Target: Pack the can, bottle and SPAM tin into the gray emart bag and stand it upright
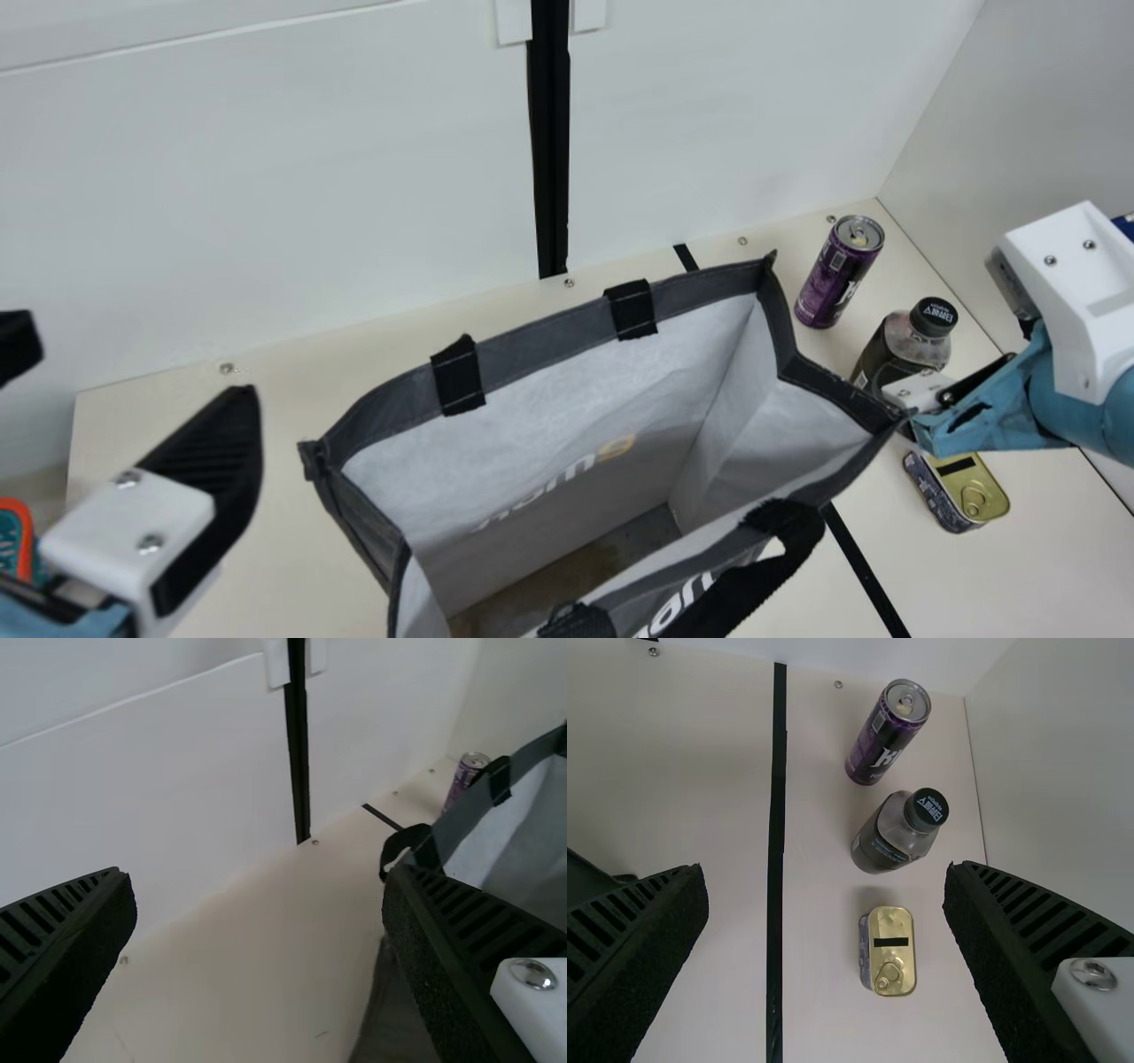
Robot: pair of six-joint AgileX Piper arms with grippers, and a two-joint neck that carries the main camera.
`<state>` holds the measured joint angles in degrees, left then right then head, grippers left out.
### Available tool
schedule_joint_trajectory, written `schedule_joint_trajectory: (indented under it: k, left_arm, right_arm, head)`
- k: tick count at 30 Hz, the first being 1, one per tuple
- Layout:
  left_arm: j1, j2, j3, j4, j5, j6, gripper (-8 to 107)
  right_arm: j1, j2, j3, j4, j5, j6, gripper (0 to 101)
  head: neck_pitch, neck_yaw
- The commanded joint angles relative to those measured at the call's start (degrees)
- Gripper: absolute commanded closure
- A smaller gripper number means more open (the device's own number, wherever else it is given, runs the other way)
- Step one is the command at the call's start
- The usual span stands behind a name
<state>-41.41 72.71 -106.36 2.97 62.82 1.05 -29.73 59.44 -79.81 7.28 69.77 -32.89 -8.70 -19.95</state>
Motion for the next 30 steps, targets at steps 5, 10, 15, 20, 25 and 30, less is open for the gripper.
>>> schedule_joint_trajectory:
  k: [5,10,15,20,25,30]
  left_arm:
    - [-2.8,2.5,-2.3,-0.8,0.7,0.2,9]
    - [-4.2,4.8,-4.5,-3.3,1.5,0.4,9]
    - [-4.7,7.4,-6.3,-5.9,1.9,1.5,9]
    - [-4.6,9.9,-7.9,-8.5,2.3,2.7,9]
    - [-4.3,12.4,-9.5,-11.0,2.8,4.0,9]
    - [-4.0,15.2,-11.9,-13.4,3.7,5.2,9]
  right_arm:
    - [0.0,0.0,0.0,0.0,0.0,0.0,6]
    - [0.0,0.0,0.0,0.0,0.0,0.0,6]
    - [0.0,0.0,0.0,0.0,0.0,0.0,6]
    - [0.0,0.0,0.0,0.0,0.0,0.0,6]
    - [0.0,0.0,0.0,0.0,0.0,0.0,6]
    - [0.0,0.0,0.0,0.0,0.0,0.0,6]
  head:
    - [-1.3,0.0]
    - [-1.3,0.0]
    - [-1.3,0.0]
    - [-1.3,0.0]
    - [-1.3,0.0]
    - [-1.3,0.0]
